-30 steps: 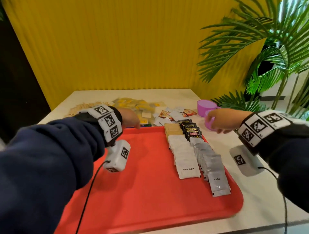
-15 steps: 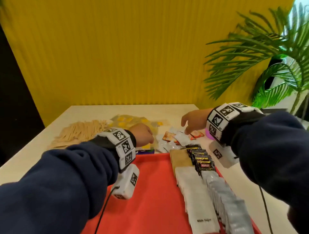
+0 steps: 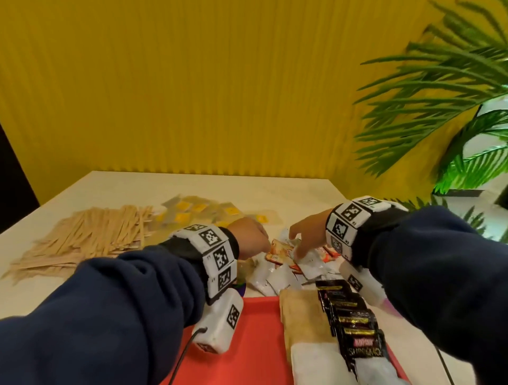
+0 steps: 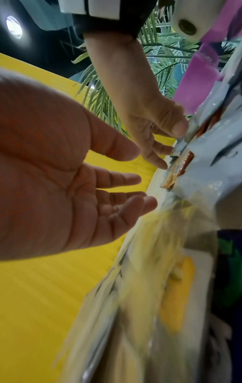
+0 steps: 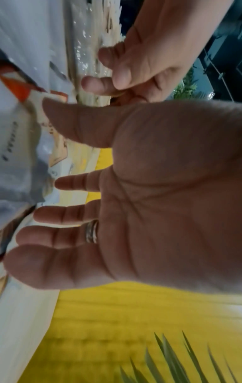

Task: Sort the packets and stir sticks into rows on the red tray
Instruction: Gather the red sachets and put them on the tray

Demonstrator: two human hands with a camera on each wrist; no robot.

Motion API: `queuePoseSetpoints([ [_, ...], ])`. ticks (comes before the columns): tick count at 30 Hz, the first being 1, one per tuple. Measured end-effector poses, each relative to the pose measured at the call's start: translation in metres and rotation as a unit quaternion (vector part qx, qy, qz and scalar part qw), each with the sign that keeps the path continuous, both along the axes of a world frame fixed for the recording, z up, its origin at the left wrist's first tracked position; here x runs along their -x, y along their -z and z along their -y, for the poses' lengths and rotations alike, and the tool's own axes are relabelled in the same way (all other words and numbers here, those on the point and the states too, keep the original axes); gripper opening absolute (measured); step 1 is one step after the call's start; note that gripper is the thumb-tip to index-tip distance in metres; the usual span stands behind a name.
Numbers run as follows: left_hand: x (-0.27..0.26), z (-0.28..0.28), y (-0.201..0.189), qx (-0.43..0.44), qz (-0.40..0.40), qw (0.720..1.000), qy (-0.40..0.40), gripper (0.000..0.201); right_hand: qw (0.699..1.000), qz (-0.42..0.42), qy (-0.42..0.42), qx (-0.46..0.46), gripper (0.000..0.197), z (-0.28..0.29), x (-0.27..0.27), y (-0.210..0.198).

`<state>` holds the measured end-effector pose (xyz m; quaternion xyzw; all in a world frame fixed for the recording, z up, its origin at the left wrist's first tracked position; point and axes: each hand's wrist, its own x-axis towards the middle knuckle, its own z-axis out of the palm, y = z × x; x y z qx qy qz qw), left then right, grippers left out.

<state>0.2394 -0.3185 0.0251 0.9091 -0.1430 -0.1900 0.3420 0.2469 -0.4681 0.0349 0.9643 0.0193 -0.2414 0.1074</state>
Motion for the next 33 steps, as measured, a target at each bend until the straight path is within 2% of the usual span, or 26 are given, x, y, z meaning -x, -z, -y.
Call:
queuePoseSetpoints([
  [2, -0.005, 0.005, 0.005, -0.004, -0.003, 1.0, 0.006, 0.021, 1.0, -0.025, -0.007, 0.011, 0.065, -0.001, -0.004, 0.006],
  [6, -0.009, 0.012, 0.01, -0.007, -0.003, 1.0, 0.022, 0.029, 0.999, -0.026, -0.026, 0.023, 0.067, -0.005, -0.013, 0.014],
  [10, -0.013, 0.012, 0.01, 0.019, 0.002, 1.0, 0.01, 0.025, 0.997, -0.041, -0.048, 0.04, 0.043, -0.007, -0.02, 0.021],
  [12, -0.014, 0.011, 0.009, 0.031, 0.008, 0.999, -0.004, 0.024, 0.997, -0.031, -0.056, 0.035, 0.038, -0.007, -0.018, 0.022],
  [20, -0.012, 0.005, 0.001, 0.053, 0.06, 0.997, -0.019, 0.055, 0.991, 0.055, -0.103, -0.06, 0.026, -0.007, -0.01, -0.006],
  [22, -0.01, 0.005, -0.002, 0.052, 0.042, 0.998, -0.002, 0.048, 0.987, 0.076, -0.107, -0.098, 0.026, -0.008, -0.008, -0.015],
  [25, -0.004, 0.005, -0.004, 0.075, 0.001, 0.997, -0.009, 0.01, 0.976, 0.099, -0.118, -0.153, 0.014, -0.011, -0.007, -0.025],
  [27, -0.003, 0.005, -0.002, 0.088, -0.013, 0.996, -0.023, 0.015, 0.97, 0.114, -0.12, -0.177, 0.011, -0.011, -0.006, -0.029],
  [31, -0.006, 0.002, 0.0, 0.089, -0.012, 0.993, -0.074, 0.003, 0.967, 0.136, -0.071, -0.202, 0.031, -0.006, -0.009, -0.026],
  [33, -0.009, -0.002, 0.002, 0.088, -0.009, 0.991, -0.102, 0.011, 0.967, 0.118, -0.034, -0.222, 0.031, 0.0, -0.011, -0.019],
])
